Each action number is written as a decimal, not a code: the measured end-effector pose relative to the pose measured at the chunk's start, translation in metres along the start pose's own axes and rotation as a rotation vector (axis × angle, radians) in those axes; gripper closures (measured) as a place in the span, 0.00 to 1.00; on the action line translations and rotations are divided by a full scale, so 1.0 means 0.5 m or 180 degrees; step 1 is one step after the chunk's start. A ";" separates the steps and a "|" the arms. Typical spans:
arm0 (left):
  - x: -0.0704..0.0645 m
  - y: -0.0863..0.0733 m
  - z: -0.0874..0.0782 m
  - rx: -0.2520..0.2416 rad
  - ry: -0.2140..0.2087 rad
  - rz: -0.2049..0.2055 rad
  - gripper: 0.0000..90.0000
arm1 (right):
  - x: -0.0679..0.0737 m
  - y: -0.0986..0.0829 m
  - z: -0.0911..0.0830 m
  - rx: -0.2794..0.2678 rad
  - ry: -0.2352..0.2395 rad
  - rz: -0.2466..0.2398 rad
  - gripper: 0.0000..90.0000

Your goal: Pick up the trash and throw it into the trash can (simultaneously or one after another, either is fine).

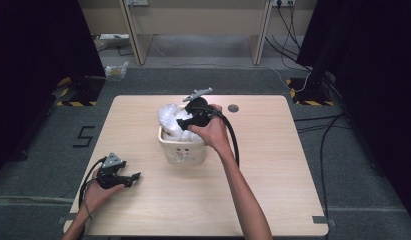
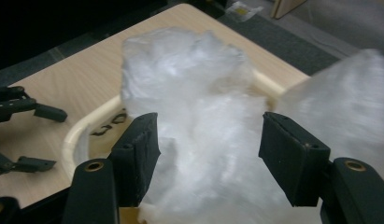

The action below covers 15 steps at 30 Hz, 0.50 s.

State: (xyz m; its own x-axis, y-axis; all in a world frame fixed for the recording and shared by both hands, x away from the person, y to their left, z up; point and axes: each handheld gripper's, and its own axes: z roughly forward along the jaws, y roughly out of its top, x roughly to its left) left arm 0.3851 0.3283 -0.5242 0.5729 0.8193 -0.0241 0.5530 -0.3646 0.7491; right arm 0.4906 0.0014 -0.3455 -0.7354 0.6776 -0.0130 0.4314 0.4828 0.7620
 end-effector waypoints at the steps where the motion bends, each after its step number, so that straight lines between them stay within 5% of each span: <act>1: 0.000 0.000 0.000 -0.0001 0.0000 -0.0001 0.21 | -0.004 -0.001 -0.007 -0.0016 -0.0014 0.0024 0.43; 15: 0.000 0.000 0.000 -0.0001 0.0000 -0.0002 0.21 | -0.074 -0.051 -0.116 -0.0347 -0.0331 0.0220 0.44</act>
State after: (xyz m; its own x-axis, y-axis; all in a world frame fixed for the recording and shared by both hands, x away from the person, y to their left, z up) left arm 0.3851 0.3282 -0.5242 0.5724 0.8196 -0.0245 0.5531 -0.3639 0.7494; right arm 0.4766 -0.0683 -0.3267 -0.6454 0.7635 -0.0208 0.4156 0.3739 0.8292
